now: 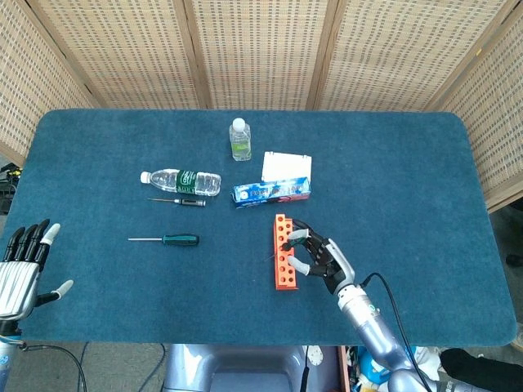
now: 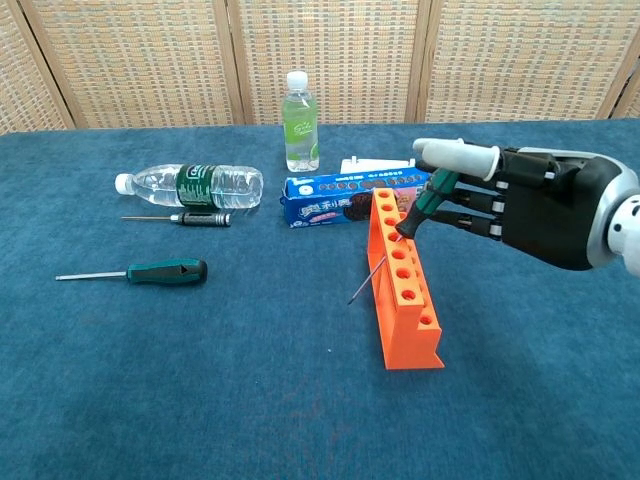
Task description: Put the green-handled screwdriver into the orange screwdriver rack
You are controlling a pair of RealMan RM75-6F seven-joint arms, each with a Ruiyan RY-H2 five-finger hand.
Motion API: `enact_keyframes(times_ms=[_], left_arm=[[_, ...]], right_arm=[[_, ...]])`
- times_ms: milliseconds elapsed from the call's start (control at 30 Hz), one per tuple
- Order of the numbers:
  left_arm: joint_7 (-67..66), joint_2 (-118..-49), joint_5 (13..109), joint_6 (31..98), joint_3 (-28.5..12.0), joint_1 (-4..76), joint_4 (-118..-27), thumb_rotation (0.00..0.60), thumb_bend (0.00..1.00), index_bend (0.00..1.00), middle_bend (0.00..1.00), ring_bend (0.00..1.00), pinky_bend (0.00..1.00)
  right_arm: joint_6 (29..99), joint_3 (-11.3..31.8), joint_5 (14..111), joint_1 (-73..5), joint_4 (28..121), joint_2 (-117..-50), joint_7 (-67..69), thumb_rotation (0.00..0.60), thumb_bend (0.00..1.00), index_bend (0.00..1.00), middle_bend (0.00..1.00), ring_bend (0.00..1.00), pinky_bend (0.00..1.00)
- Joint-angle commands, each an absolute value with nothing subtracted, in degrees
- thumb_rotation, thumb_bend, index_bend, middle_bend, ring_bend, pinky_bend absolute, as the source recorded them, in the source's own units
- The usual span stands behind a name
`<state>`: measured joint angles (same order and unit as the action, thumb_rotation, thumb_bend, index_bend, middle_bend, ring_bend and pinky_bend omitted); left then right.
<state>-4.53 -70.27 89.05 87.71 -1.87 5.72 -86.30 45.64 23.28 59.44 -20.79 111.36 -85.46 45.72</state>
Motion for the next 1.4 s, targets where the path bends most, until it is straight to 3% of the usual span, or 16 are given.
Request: enact_keyframes(times_ms=[33, 1400], left_arm=[[-4.6, -70.3, 89.1, 87.6, -1.8, 5.8, -86.3, 0.600, 0.00, 0.00, 0.00, 0.00, 0.00], [-4.4, -70.2, 89.1, 87.8, -1.9, 5.7, -86.3, 0.600, 0.00, 0.00, 0.00, 0.00, 0.00]], right_arm=[[45.7, 22.7, 60.2, -20.7, 111.7, -85.3, 45.9, 0.600, 0.22, 0.38, 0.05, 0.00, 0.02], [51.7, 21.6, 57.7, -23.3, 116.5, -84.2, 38.5, 0.600, 0.22, 0.38, 0.05, 0.00, 0.02]])
